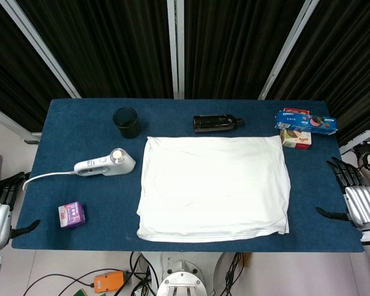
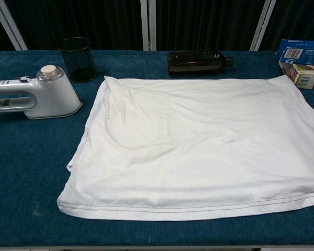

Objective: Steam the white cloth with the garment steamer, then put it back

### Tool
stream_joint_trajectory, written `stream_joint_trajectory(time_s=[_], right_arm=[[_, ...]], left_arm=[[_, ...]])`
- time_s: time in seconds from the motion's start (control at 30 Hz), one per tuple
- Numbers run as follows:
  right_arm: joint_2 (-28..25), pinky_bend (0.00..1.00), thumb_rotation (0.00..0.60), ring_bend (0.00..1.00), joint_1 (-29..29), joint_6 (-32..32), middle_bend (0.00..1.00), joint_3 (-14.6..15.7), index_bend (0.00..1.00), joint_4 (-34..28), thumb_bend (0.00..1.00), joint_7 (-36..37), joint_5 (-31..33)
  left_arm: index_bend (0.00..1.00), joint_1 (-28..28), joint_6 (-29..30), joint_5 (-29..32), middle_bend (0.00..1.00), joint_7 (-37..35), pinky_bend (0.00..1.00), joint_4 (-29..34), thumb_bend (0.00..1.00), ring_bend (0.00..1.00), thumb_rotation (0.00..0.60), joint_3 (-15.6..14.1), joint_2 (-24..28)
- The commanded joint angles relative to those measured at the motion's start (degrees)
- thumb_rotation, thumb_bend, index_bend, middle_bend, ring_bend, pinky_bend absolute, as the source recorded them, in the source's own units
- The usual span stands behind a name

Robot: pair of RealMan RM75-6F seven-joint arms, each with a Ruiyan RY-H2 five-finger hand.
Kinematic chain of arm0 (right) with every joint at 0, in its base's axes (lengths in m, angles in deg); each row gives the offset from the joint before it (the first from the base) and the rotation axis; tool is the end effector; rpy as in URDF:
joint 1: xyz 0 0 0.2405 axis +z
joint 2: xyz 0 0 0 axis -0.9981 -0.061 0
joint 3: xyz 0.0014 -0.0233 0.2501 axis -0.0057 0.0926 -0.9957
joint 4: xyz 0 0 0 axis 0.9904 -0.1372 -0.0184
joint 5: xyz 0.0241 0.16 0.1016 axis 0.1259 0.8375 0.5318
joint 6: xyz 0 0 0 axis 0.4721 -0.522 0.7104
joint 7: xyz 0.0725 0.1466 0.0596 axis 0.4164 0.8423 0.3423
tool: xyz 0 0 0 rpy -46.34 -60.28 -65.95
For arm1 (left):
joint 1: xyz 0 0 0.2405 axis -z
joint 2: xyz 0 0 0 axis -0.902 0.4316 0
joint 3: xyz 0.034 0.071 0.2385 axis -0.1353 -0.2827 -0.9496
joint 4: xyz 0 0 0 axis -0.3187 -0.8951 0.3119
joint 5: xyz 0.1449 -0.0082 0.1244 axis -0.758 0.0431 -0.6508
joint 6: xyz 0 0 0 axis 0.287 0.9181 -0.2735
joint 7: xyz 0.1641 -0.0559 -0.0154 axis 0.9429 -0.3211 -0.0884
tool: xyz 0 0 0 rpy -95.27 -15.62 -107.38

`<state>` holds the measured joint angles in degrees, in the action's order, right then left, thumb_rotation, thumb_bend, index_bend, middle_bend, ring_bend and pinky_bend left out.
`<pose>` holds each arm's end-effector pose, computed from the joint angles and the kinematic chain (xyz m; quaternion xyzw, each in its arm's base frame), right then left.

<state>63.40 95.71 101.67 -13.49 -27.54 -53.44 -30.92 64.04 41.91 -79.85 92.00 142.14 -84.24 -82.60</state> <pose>-0.2913 -0.2294 0.1953 0.5982 -0.4303 0.4435 0.5102 -0.3082 0.1710 0.1742 -0.5451 -0.4301 -0.3728 0.6156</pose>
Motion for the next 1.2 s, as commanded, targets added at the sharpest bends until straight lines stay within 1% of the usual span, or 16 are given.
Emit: stream_joint_trajectory(time_s=[0.03, 0.17, 0.27, 0.4, 0.5, 0.57, 0.6, 0.7, 0.8, 1.0, 1.2], right_arm=[[0.0, 0.07, 0.600, 0.00, -0.3, 0.5, 0.05, -0.2, 0.00, -0.3, 0.15, -0.2, 0.2], [-0.2, 0.07, 0.600, 0.00, -0.8, 1.1, 0.05, -0.3, 0.00, -0.3, 0.15, 0.1, 0.5], [-0.9, 0.07, 0.600, 0.00, -1.2, 1.8, 0.05, -0.6, 0.00, -0.3, 0.15, 0.5, 0.7], [-2.5, 0.06, 0.600, 0.00, -1.7, 3.7, 0.05, -1.4, 0.00, -1.5, 0.15, 0.0, 0.5], [-4.1, 0.06, 0.600, 0.00, -2.3, 5.2, 0.05, -1.7, 0.00, -2.8, 0.15, 0.2, -0.2], [-4.8, 0.06, 0.600, 0.00, -2.4, 5.4, 0.05, -1.7, 0.00, -3.2, 0.15, 0.4, -0.5], [-4.9, 0.06, 0.600, 0.00, -2.5, 5.4, 0.05, -1.6, 0.00, -3.3, 0.15, 0.4, -0.6], [-5.2, 0.06, 0.600, 0.00, -2.6, 5.1, 0.05, -1.4, 0.00, -3.4, 0.15, 0.5, -0.7], [-5.0, 0.06, 0.600, 0.00, -2.7, 4.6, 0.05, -1.2, 0.00, -3.0, 0.15, 1.0, -0.4], [-4.3, 0.06, 0.600, 0.00, -2.9, 3.7, 0.05, -0.9, 0.00, -1.4, 0.15, 2.2, 0.2], [-3.5, 0.06, 0.600, 0.00, -2.7, 2.9, 0.05, -0.8, 0.00, -0.3, 0.15, 2.9, 0.2]], left_arm=[[0.08, 0.0, 0.1, -0.1, 0.07, 0.1, 0.00, 0.3, 0.04, 0.03, 0.600, 0.3, 0.0], [0.08, 0.4, -0.3, -0.3, 0.07, 0.8, 0.00, 0.9, 0.04, 0.03, 0.600, 0.7, 0.3], [0.08, 1.6, -1.1, -0.3, 0.08, 2.0, 0.00, 1.9, 0.04, 0.03, 0.600, 1.8, 0.5], [0.10, 5.7, -4.4, -0.5, 0.09, 4.6, 0.00, 4.4, 0.04, 0.04, 0.600, 4.7, 0.8], [0.15, 10.9, -9.8, 1.1, 0.13, 7.4, 0.00, 6.3, 0.04, 0.07, 0.600, 7.9, 0.3], [0.16, 14.5, -14.1, 3.9, 0.14, 9.9, 0.00, 7.2, 0.05, 0.08, 0.600, 9.9, -0.3], [0.17, 15.5, -15.3, 4.8, 0.15, 10.7, 0.00, 7.2, 0.05, 0.09, 0.600, 10.5, -0.5], [0.19, 20.8, -21.7, 11.1, 0.16, 16.6, 0.00, 7.0, 0.07, 0.11, 0.600, 12.8, -2.1], [0.19, 24.4, -25.3, 17.3, 0.17, 21.1, 0.00, 6.2, 0.07, 0.12, 0.600, 14.1, -4.4], [0.21, 28.5, -28.3, 27.9, 0.19, 26.0, 0.00, 3.7, 0.07, 0.14, 0.600, 14.6, -8.0], [0.25, 31.6, -31.0, 34.8, 0.23, 27.0, 0.00, 1.6, 0.07, 0.19, 0.600, 14.5, -10.2]])
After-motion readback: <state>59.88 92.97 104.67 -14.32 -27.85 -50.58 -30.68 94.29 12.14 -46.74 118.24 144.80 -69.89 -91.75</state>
